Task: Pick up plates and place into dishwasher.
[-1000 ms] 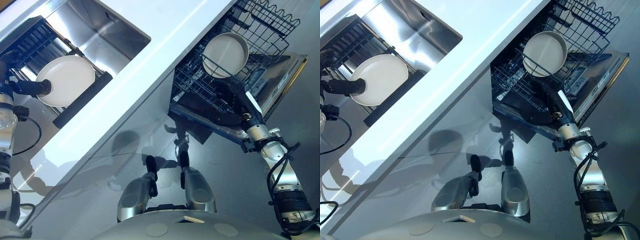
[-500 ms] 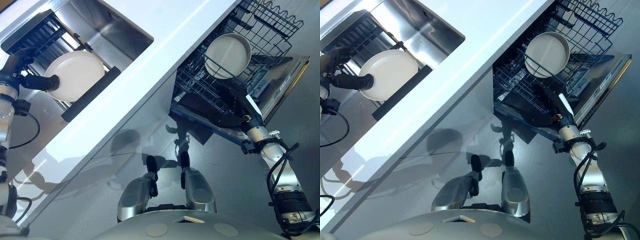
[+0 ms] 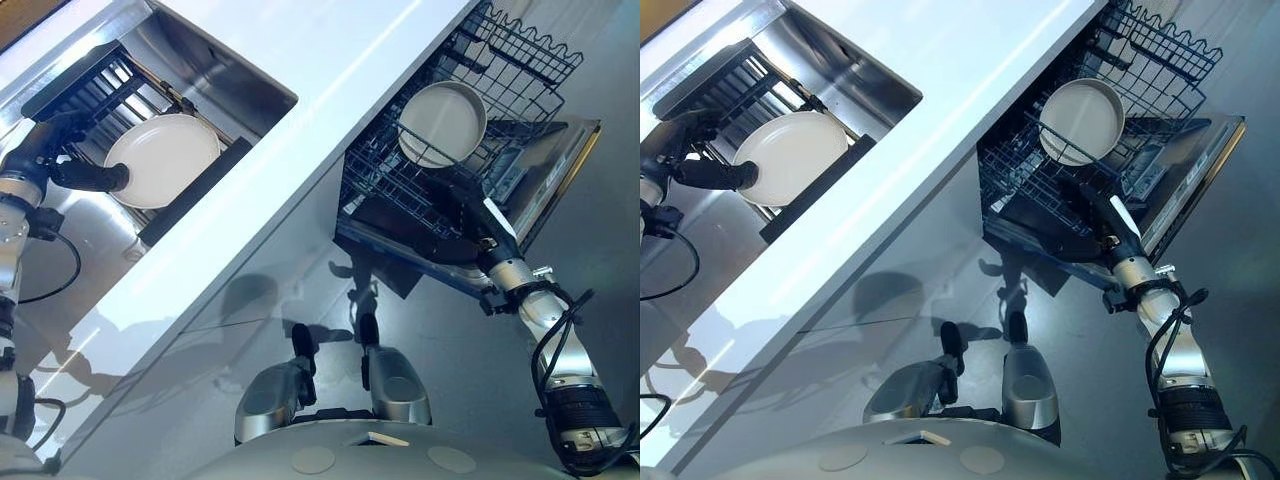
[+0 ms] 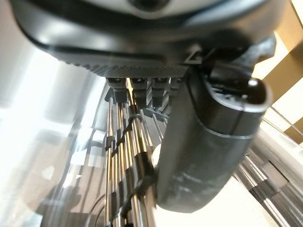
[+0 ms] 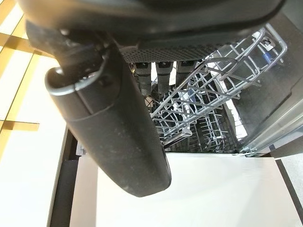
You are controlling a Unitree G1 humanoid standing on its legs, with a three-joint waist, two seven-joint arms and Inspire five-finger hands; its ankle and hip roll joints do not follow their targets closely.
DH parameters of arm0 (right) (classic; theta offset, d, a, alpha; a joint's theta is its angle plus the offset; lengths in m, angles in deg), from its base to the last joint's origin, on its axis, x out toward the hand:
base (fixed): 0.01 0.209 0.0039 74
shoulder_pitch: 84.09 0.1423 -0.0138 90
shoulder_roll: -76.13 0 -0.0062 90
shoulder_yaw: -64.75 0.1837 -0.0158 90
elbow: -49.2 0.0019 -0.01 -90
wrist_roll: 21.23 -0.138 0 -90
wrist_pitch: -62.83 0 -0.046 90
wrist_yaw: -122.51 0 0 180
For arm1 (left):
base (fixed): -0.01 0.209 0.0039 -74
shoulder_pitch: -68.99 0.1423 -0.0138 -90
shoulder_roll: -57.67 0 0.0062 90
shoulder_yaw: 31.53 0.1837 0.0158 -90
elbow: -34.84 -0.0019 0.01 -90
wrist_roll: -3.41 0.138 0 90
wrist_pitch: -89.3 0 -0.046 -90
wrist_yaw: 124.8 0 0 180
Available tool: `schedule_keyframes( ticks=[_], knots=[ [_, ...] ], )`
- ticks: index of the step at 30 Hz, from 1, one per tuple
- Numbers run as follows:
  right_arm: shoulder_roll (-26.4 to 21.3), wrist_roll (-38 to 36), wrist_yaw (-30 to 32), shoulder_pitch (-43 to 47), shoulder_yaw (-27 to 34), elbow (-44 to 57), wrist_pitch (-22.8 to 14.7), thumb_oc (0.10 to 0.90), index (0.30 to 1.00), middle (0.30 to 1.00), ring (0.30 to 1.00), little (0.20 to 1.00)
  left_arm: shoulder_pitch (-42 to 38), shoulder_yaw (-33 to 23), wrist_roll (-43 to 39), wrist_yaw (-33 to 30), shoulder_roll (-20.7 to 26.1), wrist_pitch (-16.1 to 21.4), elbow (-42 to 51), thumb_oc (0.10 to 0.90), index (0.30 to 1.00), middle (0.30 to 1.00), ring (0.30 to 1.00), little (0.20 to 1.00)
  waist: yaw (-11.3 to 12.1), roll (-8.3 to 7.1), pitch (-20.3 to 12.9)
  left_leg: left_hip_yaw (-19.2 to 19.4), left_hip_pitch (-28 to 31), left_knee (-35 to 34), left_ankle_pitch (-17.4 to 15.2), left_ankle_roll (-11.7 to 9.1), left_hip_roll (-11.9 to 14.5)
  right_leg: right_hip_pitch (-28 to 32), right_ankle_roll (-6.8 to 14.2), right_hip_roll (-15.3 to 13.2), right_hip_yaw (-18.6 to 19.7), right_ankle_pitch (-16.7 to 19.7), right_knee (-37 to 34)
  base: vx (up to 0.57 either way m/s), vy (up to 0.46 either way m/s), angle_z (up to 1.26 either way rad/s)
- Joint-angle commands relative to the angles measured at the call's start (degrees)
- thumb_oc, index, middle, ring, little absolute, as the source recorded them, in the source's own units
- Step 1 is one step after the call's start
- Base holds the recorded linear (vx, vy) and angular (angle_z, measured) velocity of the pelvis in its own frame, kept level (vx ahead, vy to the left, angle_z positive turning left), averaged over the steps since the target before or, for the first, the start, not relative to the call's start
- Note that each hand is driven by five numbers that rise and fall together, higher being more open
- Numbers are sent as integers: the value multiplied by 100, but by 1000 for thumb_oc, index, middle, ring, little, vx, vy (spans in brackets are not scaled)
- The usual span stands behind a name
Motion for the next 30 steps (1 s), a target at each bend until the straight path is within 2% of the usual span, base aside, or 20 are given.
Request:
schedule_keyframes(
  ticks=[1, 7, 15, 16, 20, 22, 25, 27, 29, 30],
  knots=[
    [-50, -165, -15, 24, 112, 427, -331, 800, 900, 900, 900, 900, 485, -619, 363, -98, 114, 405, 61, 800, 900, 900, 900, 900, 93, 313, -913, -173, 151, 96, -526, 277, -365, -467, 155, 202, -277, -261, 519, -20, -90, 6],
    [-65, -281, 8, -9, 79, 540, -210, 800, 900, 900, 900, 900, 1085, -1068, 889, -86, 249, 425, 18, 800, 900, 900, 900, 900, 188, 307, -971, -278, 258, 51, -531, 291, -340, -297, 152, 218, -423, -350, 593, -25, -76, 11],
    [-34, -471, 87, 48, 44, 546, -150, 800, 900, 900, 900, 900, 1363, -1383, 1107, -95, 500, 274, 101, 800, 900, 900, 900, 900, 316, 298, -1062, -341, 370, 1, -561, 283, -314, -23, 140, 250, -606, -444, 430, -21, -81, 6],
    [-29, -488, 99, 60, 30, 545, -141, 800, 900, 900, 900, 900, 1379, -1420, 1157, -181, 526, 297, 97, 800, 900, 900, 900, 900, 325, 294, -1080, -336, 383, -7, -564, 277, -307, 11, 141, 260, -619, -455, 395, -23, -112, 8],
    [53, -496, 174, 59, -28, 535, -168, 800, 900, 900, 900, 900, 1418, -1698, 1092, -1341, 746, 697, 139, 800, 900, 900, 900, 900, 351, 295, -1168, -360, 431, -70, -567, 253, -290, 145, 136, 302, -659, -519, 259, -16, -79, 6],
    [125, -449, 144, 22, -36, 481, -245, 800, 900, 900, 900, 900, 1411, -1833, 1014, -1690, 843, 889, 181, 800, 900, 900, 900, 900, 345, 295, -1217, -360, 459, -112, -571, 234, -282, 215, 124, 316, -662, -526, 175, -6, -57, 1],
    [259, -389, 143, -42, -17, 437, -321, 800, 900, 900, 900, 900, 1460, -1970, 1036, -1898, 770, 838, 451, 800, 900, 900, 900, 900, 357, 270, -1280, -400, 496, -203, -555, 209, -282, 295, 115, 335, -649, -509, 47, 0, -67, 0],
    [319, -379, 159, -61, -31, 447, -318, 800, 900, 900, 900, 900, 1465, -1978, 758, -1860, 698, 891, 531, 800, 900, 900, 900, 900, 357, 254, -1307, -407, 520, -249, -547, 197, -287, 331, 119, 347, -647, -490, -21, 7, -59, 4],
    [420, -389, 176, -75, -49, 440, -286, 800, 900, 900, 900, 900, 1382, -1987, -162, -1672, 415, 971, 726, 800, 900, 900, 900, 900, 354, 231, -1338, -414, 561, -296, -547, 191, -284, 375, 117, 365, -629, -484, -65, 11, -51, 3],
    [472, -346, 179, -78, -51, 404, -317, 800, 900, 900, 900, 900, 1315, -2006, -259, -1647, 239, 976, 800, 800, 900, 900, 900, 900, 357, 217, -1346, -422, 572, -305, -556, 195, -280, 390, 110, 369, -625, -489, -59, 10, -31, 8]
  ],
)
